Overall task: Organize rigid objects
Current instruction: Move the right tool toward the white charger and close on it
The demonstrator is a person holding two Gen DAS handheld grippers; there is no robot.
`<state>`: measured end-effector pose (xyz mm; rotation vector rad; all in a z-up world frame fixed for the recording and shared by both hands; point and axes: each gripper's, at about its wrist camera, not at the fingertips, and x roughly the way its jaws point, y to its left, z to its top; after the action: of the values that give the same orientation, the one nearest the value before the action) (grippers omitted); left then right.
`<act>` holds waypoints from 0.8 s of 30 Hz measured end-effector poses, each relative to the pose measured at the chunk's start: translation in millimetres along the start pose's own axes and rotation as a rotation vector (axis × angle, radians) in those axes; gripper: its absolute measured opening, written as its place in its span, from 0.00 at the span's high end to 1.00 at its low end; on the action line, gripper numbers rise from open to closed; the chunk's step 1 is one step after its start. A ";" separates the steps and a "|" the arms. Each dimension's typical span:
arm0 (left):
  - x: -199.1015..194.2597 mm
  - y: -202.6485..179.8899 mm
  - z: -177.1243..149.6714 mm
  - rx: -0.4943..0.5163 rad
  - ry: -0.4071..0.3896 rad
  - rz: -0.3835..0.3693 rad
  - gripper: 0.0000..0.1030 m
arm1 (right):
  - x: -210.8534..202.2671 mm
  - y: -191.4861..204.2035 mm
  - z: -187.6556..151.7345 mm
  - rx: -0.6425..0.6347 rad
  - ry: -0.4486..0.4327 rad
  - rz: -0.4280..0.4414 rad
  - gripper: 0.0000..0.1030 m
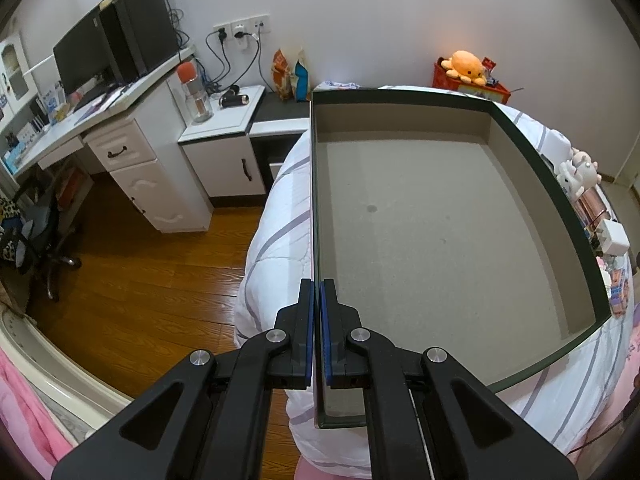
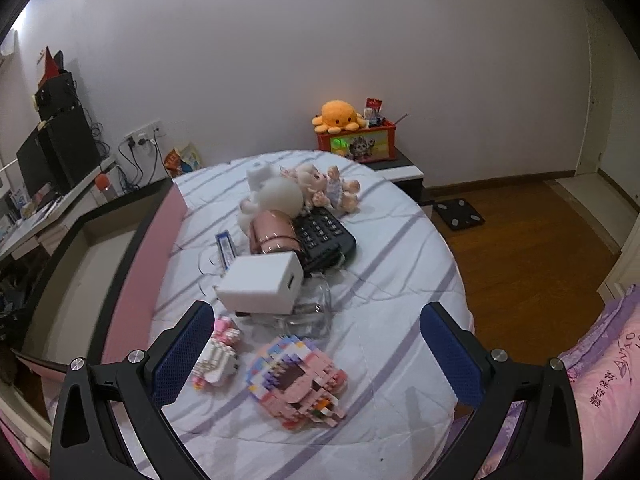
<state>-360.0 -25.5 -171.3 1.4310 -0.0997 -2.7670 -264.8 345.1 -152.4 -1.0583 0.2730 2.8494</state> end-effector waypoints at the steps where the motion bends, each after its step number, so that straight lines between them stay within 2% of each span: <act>1: -0.1 1.1 0.3 -0.001 0.001 -0.001 0.98 | 1.7 0.8 -0.3 -0.004 0.002 0.002 0.00; 12: 0.8 1.2 1.5 0.002 0.001 0.001 0.97 | 29.2 42.9 11.4 -0.101 0.005 0.014 0.02; 14: 0.8 1.3 1.4 0.003 0.001 0.001 0.97 | 35.8 45.7 11.5 -0.106 0.019 -0.010 0.11; 16: 0.6 1.3 1.5 0.002 0.002 0.000 0.97 | 41.4 46.7 11.3 -0.109 0.036 -0.024 0.15; 20: 0.0 2.8 1.7 0.004 0.002 -0.004 0.97 | 49.0 47.4 9.0 -0.119 0.064 -0.046 0.29; 24: 0.1 3.9 1.4 0.004 0.001 -0.005 0.97 | 48.3 47.9 9.4 -0.133 0.067 -0.045 0.30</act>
<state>-361.2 -29.4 -170.4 1.4359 -0.1011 -2.7713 -314.2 301.1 -170.5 -1.1693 0.0633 2.8295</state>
